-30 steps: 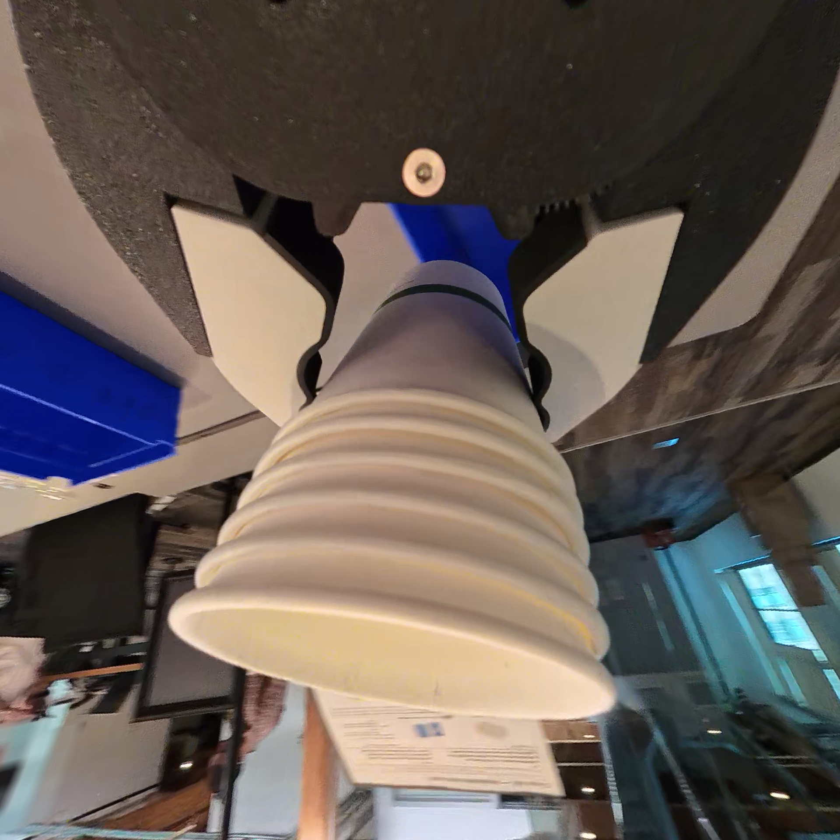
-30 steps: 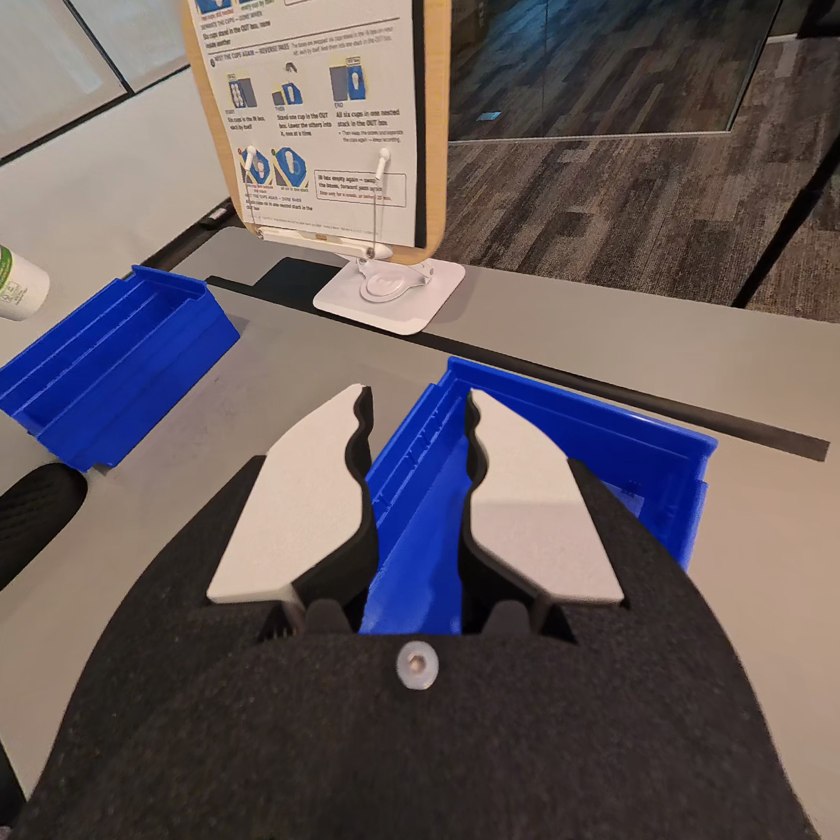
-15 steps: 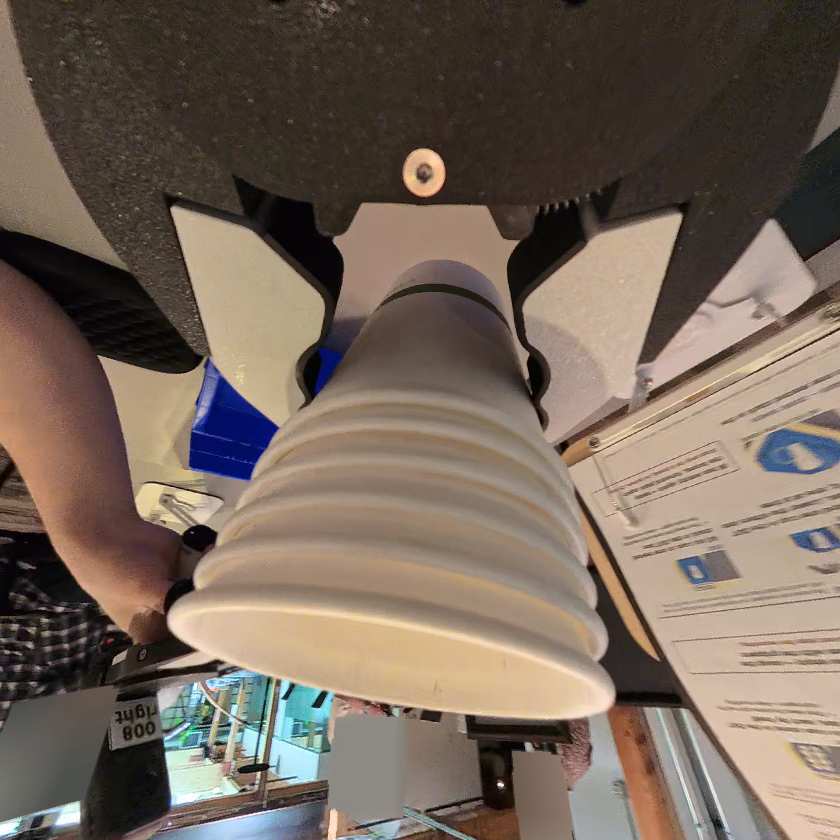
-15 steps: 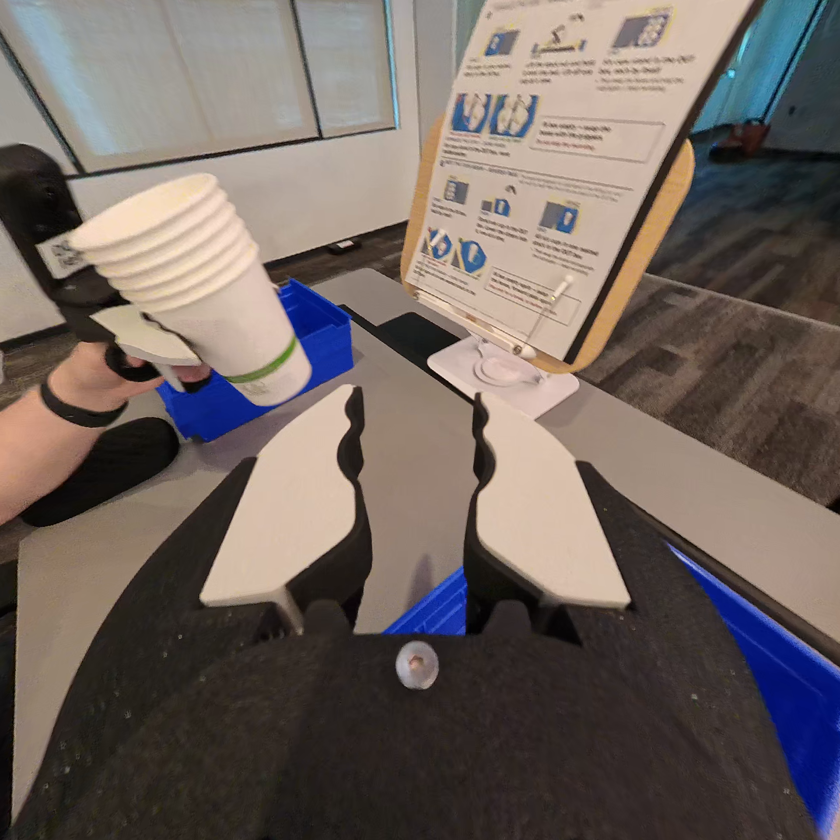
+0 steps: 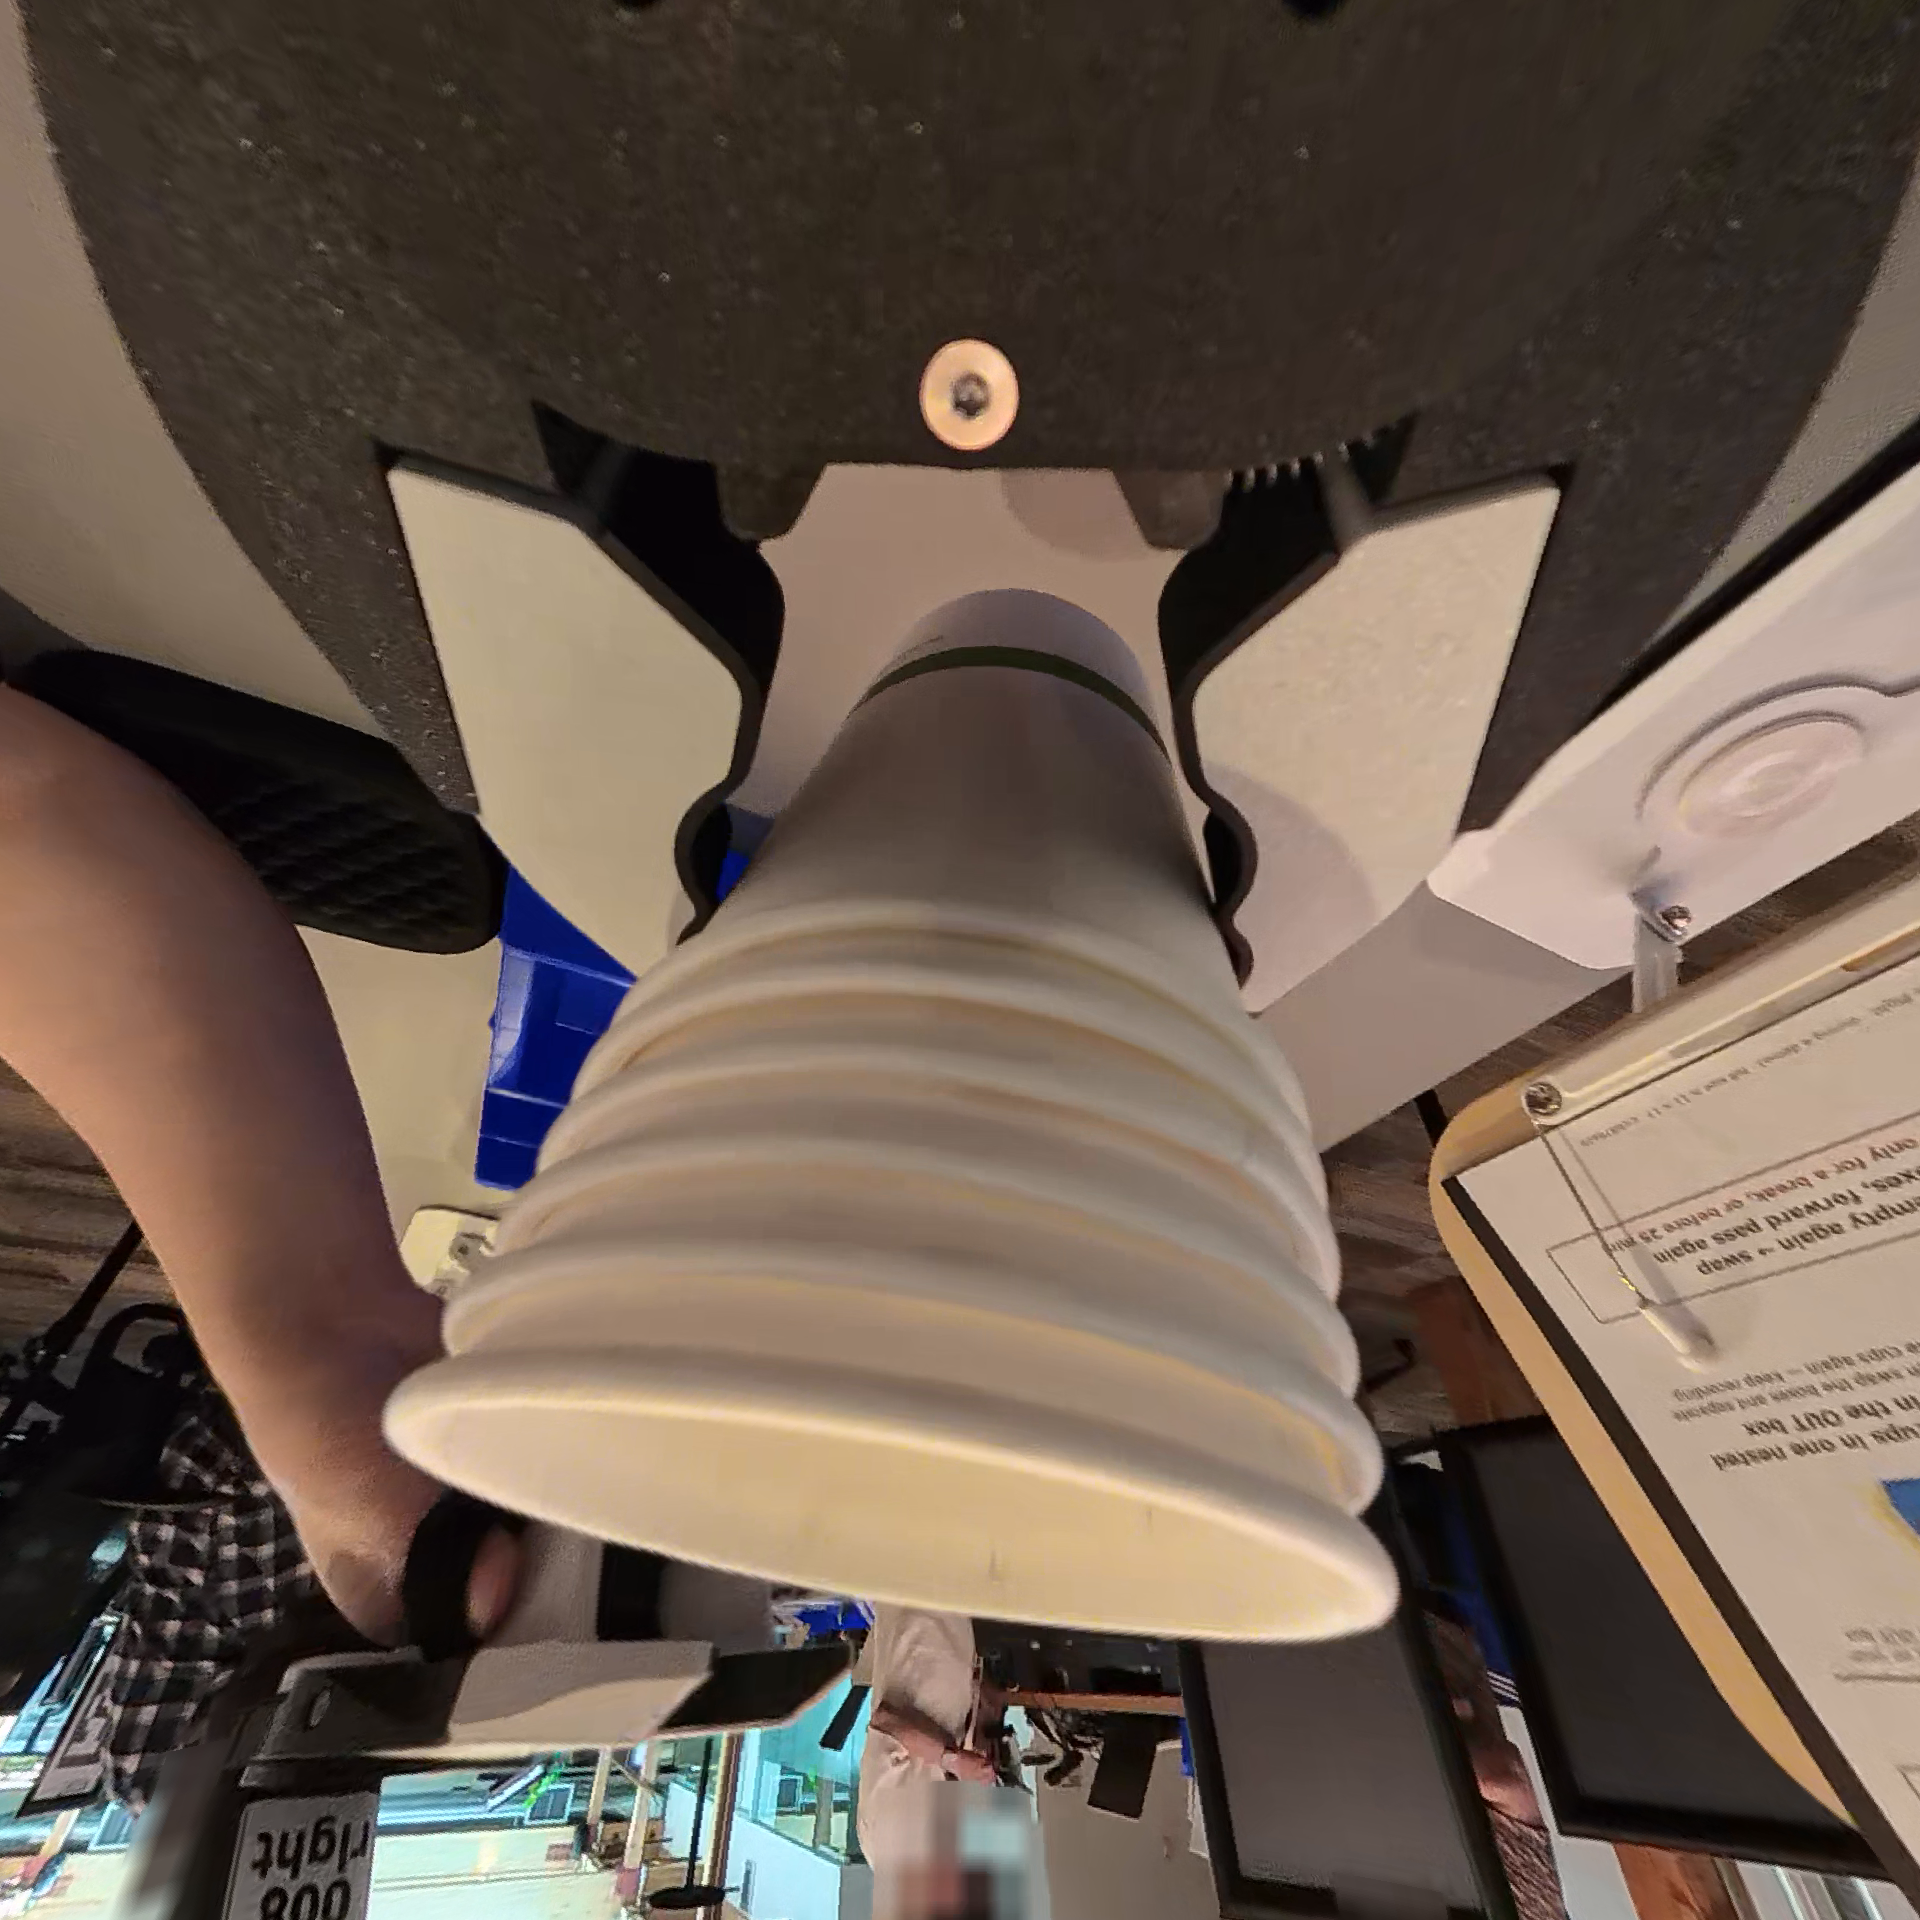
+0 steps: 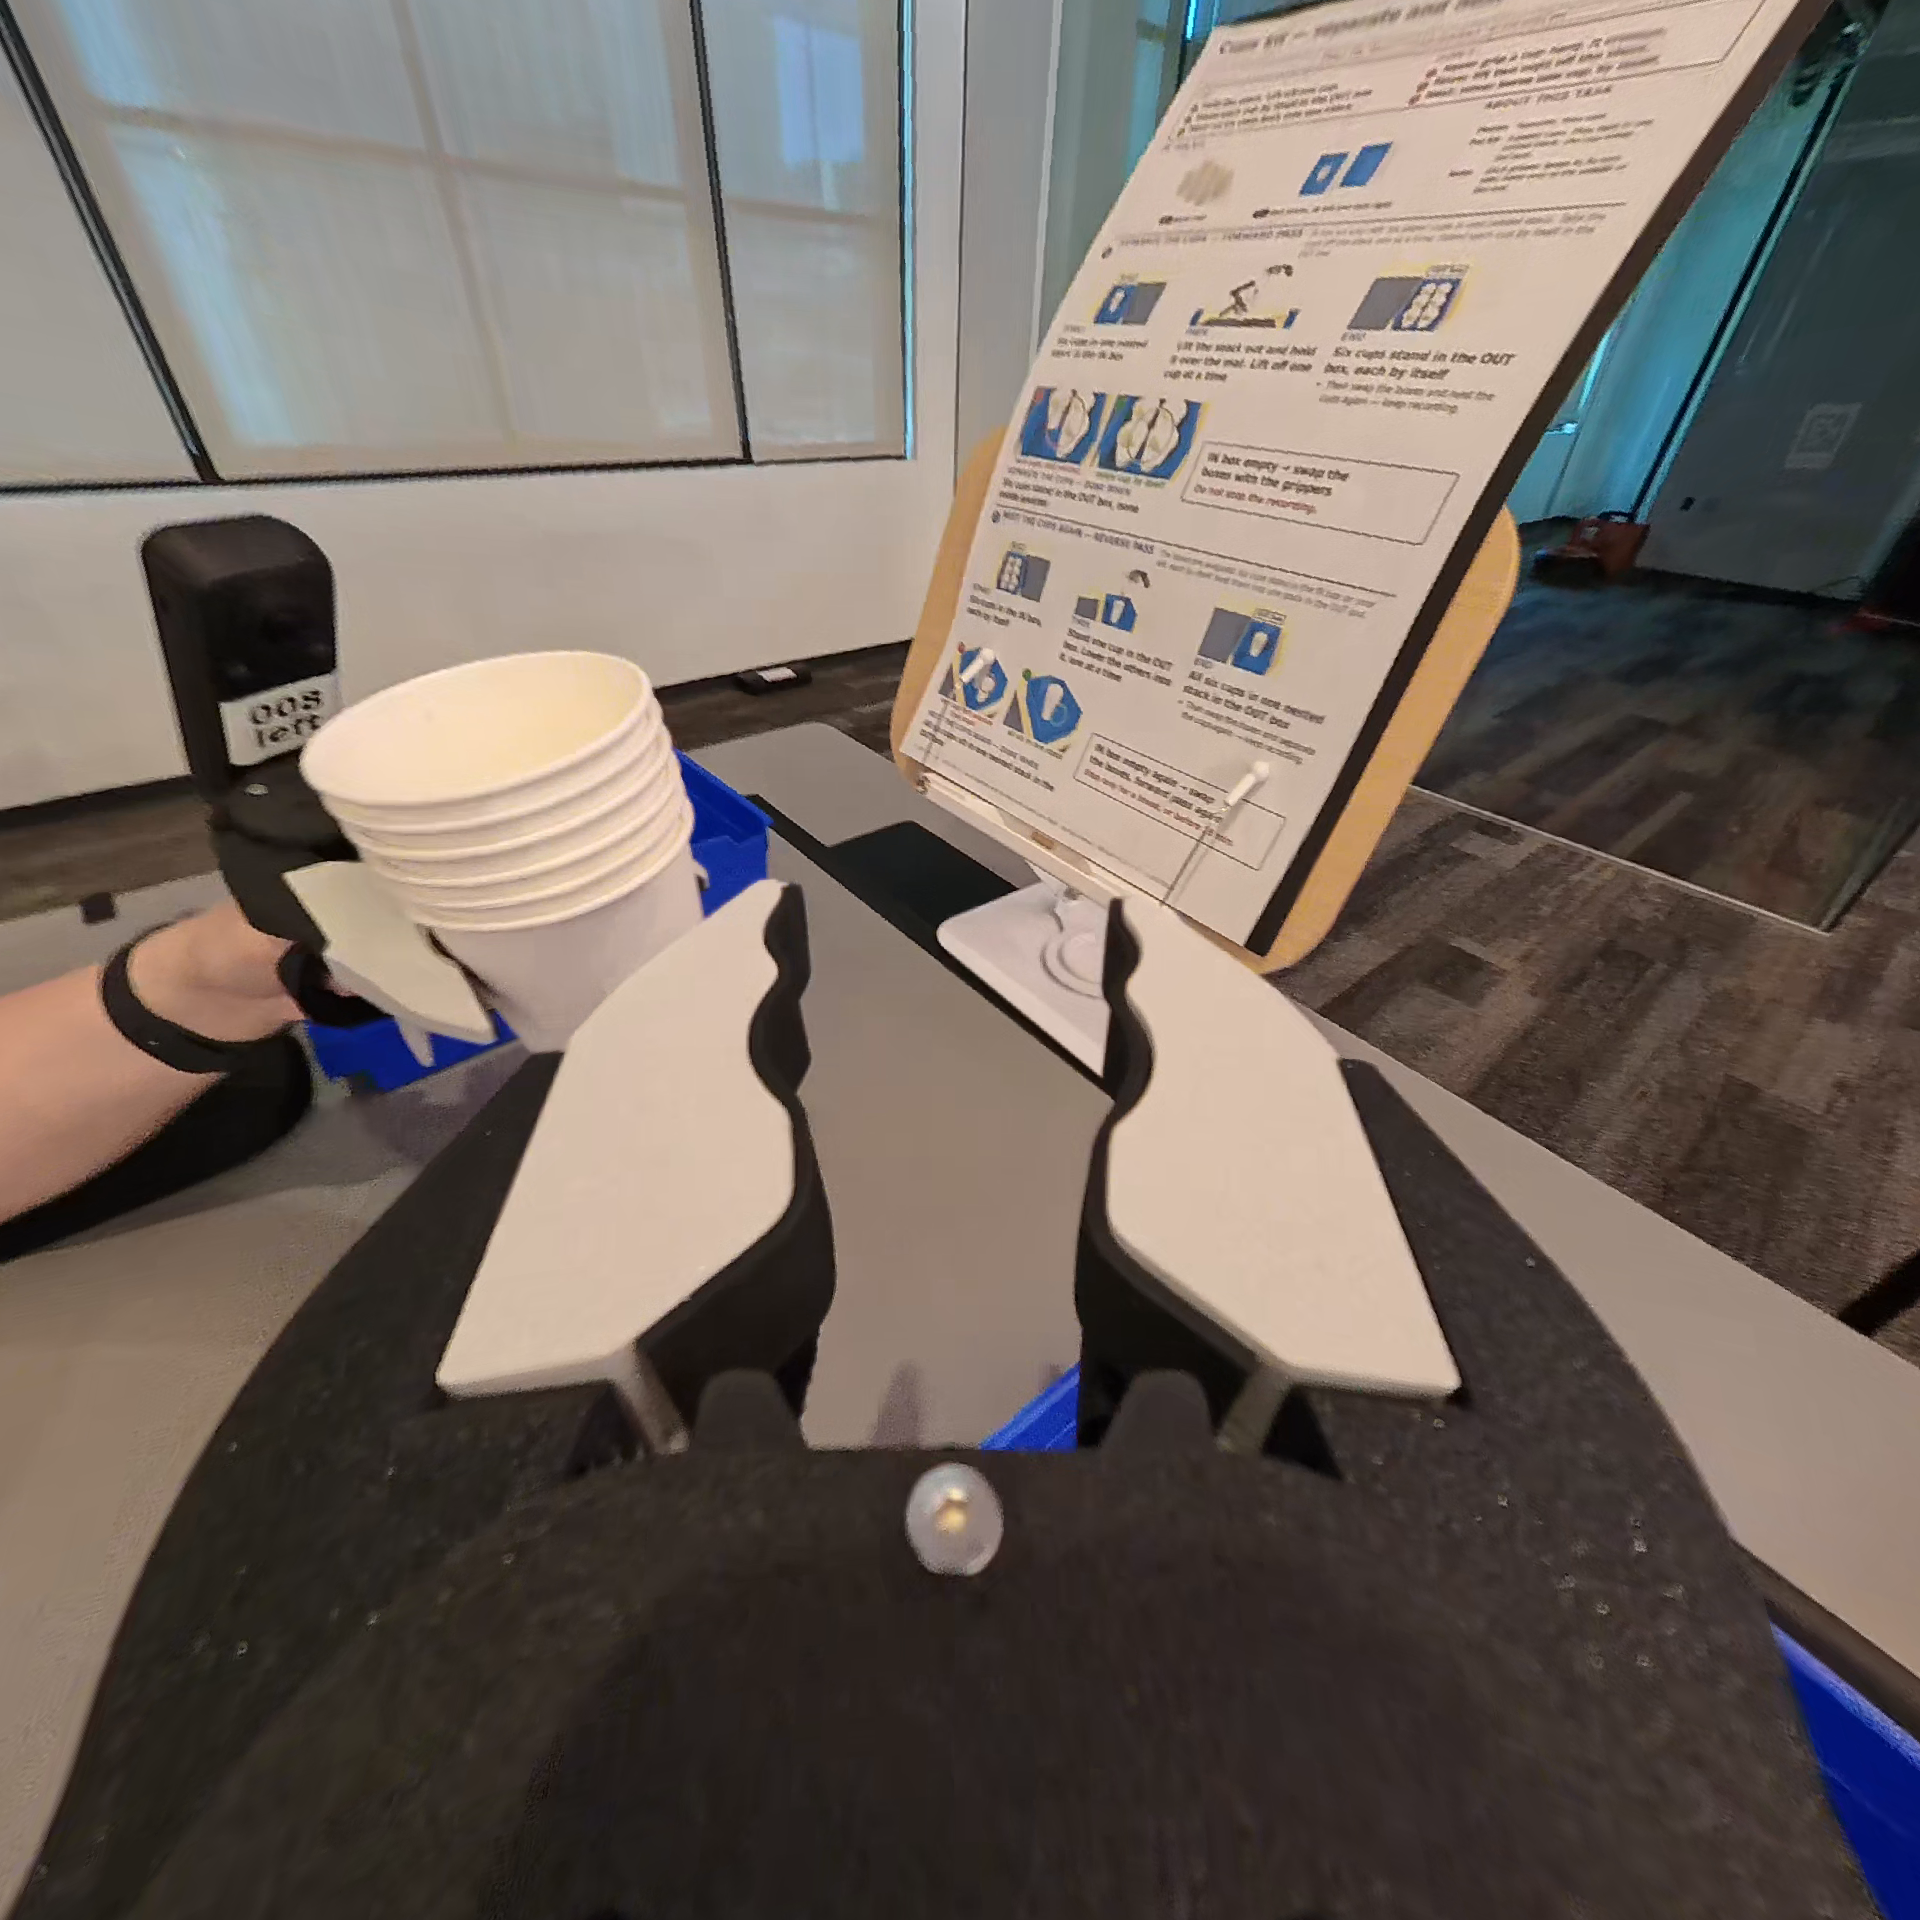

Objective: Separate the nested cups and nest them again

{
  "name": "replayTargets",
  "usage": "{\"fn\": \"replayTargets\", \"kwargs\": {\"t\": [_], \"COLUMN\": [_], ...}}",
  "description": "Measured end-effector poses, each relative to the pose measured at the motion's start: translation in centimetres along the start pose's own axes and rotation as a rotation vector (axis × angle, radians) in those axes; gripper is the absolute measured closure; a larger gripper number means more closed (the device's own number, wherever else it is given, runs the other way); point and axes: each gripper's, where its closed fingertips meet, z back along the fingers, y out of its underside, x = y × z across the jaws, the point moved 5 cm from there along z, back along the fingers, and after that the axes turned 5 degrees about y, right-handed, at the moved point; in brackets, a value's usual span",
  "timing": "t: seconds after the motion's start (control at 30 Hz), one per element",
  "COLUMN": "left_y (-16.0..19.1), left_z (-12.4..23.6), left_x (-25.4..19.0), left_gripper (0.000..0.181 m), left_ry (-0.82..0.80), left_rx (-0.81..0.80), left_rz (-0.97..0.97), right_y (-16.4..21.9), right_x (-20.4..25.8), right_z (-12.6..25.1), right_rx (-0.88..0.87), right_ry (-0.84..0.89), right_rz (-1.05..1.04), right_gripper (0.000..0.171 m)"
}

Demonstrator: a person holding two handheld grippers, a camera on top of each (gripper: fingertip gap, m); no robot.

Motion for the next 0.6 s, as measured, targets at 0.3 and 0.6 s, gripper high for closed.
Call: {"fn": "replayTargets", "kwargs": {"t": [0.3, 0.6], "left_y": [0.8, 0.4], "left_z": [-0.3, 0.4], "left_x": [-0.1, 0.6], "left_gripper": [0.09, 0.09], "left_ry": [0.042, 0.036], "left_rx": [0.016, -0.017], "left_rz": [0.036, 0.071], "right_y": [1.5, 2.8], "right_x": [0.4, 0.4], "right_z": [-1.8, -2.8], "right_rx": [0.072, 0.118], "right_ry": [0.052, 0.044], "right_rz": [0.053, 0.036], "right_gripper": [0.116, 0.119]}}
